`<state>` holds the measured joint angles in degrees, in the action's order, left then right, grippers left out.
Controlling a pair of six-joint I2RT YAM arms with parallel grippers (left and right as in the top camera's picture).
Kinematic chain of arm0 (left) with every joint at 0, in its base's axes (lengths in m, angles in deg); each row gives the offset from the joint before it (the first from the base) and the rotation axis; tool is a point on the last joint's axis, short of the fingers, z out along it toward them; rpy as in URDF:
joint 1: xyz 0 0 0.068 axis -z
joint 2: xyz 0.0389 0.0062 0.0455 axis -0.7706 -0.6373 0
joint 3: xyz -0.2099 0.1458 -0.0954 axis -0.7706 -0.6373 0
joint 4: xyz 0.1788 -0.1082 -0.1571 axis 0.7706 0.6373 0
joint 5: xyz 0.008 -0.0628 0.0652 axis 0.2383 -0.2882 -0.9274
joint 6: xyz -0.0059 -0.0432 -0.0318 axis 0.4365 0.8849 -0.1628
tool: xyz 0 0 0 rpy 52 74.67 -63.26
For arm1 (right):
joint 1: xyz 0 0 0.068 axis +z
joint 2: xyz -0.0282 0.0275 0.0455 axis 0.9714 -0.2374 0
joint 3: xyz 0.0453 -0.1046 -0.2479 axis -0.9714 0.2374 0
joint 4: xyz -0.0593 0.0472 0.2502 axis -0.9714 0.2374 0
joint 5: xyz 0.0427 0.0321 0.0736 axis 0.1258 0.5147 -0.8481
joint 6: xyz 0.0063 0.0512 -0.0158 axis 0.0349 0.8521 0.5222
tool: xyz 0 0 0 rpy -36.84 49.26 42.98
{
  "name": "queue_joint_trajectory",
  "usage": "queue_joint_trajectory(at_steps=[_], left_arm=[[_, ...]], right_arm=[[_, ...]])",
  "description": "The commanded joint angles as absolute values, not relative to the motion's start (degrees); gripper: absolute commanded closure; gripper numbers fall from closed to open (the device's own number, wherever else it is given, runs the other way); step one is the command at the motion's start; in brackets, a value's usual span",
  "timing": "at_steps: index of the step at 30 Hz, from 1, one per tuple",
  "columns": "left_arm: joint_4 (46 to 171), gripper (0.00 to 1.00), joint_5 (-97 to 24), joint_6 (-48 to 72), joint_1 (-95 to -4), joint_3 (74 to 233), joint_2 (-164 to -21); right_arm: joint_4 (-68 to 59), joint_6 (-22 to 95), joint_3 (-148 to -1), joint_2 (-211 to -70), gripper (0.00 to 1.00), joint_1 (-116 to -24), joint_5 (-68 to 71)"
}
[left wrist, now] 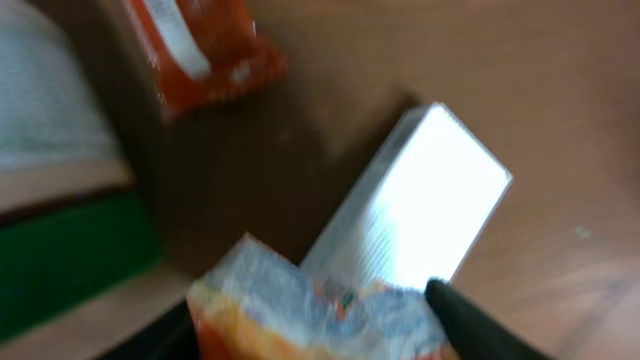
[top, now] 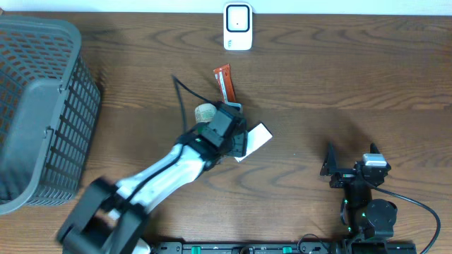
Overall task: Scan the item barcode
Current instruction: 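Place the snack packet on the table beside the box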
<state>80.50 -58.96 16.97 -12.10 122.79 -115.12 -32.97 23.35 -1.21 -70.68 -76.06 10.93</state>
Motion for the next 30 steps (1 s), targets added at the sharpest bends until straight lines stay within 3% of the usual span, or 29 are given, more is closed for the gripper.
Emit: queue_joint_trajectory(at_steps=[1,4,7,10,21,30], left_arm=[[76.0,0.39,-58.5,20.9,-12.0,122.9,-120.2],[73.9,0.37,-57.2,20.8,-12.0,122.9,-122.8],[74.0,0.21,-57.3,20.3,-12.0,122.9,-122.6],[74.0,0.13,-57.4,20.1,-12.0,123.0,-120.7],[80.3,0.03,-63.5,15.4,-12.7,125.2,-105.0],[89.1,0.01,-63.4,12.8,-19.3,125.7,-89.7]], right_arm=[[-32.8,22.5,-1.1,-70.2,0.01,-76.3,10.9],[-32.8,22.5,-1.1,-70.2,0.01,-76.3,10.9],[-32.8,22.5,-1.1,-70.2,0.01,-76.3,10.9],[-32.8,22.5,-1.1,-70.2,0.01,-76.3,10.9],[-32.9,21.9,-1.1,-70.2,0.01,-76.3,11.8],[-33.1,19.9,-1.2,-70.2,0.01,-76.3,12.8]])
